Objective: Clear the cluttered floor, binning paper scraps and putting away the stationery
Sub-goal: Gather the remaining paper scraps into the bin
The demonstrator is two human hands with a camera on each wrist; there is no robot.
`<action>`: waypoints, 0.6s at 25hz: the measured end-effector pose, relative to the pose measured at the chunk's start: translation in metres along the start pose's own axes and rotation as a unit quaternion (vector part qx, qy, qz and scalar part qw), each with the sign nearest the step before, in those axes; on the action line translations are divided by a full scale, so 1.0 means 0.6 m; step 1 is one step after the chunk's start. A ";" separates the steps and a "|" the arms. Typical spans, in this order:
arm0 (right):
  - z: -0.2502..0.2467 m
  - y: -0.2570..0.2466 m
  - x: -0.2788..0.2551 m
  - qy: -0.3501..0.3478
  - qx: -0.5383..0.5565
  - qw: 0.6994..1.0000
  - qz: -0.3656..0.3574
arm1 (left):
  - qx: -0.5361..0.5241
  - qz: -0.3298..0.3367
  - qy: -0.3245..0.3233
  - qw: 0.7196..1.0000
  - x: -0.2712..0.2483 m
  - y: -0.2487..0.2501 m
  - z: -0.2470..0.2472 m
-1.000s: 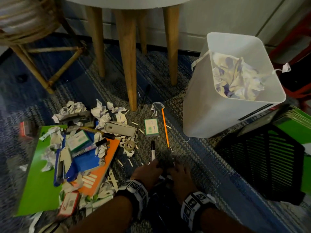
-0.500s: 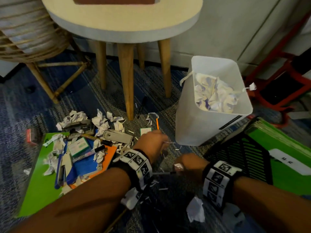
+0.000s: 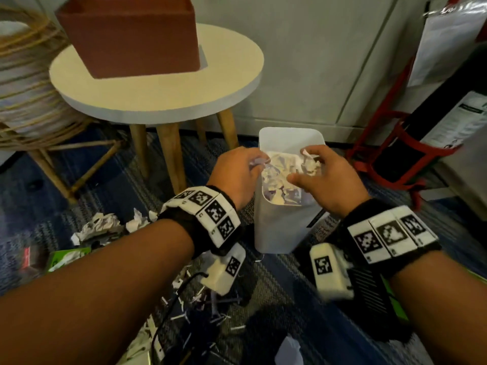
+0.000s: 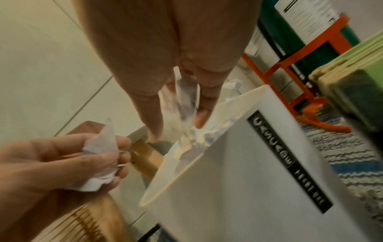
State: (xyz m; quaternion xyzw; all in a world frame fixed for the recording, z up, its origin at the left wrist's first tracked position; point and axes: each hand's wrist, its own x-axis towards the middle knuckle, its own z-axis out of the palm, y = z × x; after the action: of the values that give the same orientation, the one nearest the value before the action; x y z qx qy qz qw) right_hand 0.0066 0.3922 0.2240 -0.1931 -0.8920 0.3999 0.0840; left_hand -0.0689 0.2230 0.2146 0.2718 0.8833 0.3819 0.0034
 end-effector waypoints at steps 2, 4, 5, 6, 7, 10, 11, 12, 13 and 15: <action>-0.006 0.023 0.010 -0.046 -0.065 0.997 0.025 | -0.013 -0.001 0.011 1.000 0.007 0.011 0.011; -0.008 0.038 0.014 -0.066 -0.068 0.995 0.031 | -0.016 0.001 0.021 1.000 0.015 0.024 0.019; -0.010 0.046 0.014 -0.058 -0.053 0.996 0.029 | -0.020 0.000 0.024 1.000 0.020 0.030 0.024; -0.014 0.047 0.011 -0.038 -0.043 0.998 0.026 | -0.020 -0.002 0.015 1.000 0.026 0.039 0.027; -0.020 0.045 0.007 -0.002 -0.038 0.999 0.020 | -0.016 -0.001 -0.012 1.000 0.033 0.047 0.031; -0.025 0.039 -0.015 0.132 -0.006 0.991 -0.033 | 0.037 -0.004 -0.117 0.992 0.038 0.051 0.052; -0.022 0.032 -0.029 0.144 0.018 0.987 -0.063 | 0.038 -0.008 -0.116 0.992 0.030 0.046 0.054; -0.016 0.023 -0.046 0.131 0.037 0.986 -0.095 | 0.033 -0.001 -0.089 0.996 0.019 0.037 0.056; -0.004 0.016 -0.064 0.095 0.040 0.987 -0.124 | 0.027 0.020 -0.043 0.998 0.005 0.029 0.055; 0.047 0.014 -0.107 -0.040 -0.013 0.985 -0.166 | 0.031 0.069 0.035 0.997 -0.041 0.004 0.053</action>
State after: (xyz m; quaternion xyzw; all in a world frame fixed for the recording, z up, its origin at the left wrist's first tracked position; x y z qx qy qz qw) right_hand 0.0589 0.3517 0.1994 -0.0267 -0.9194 0.3765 0.1108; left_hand -0.0403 0.2337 0.1887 0.3185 0.8732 0.3635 -0.0624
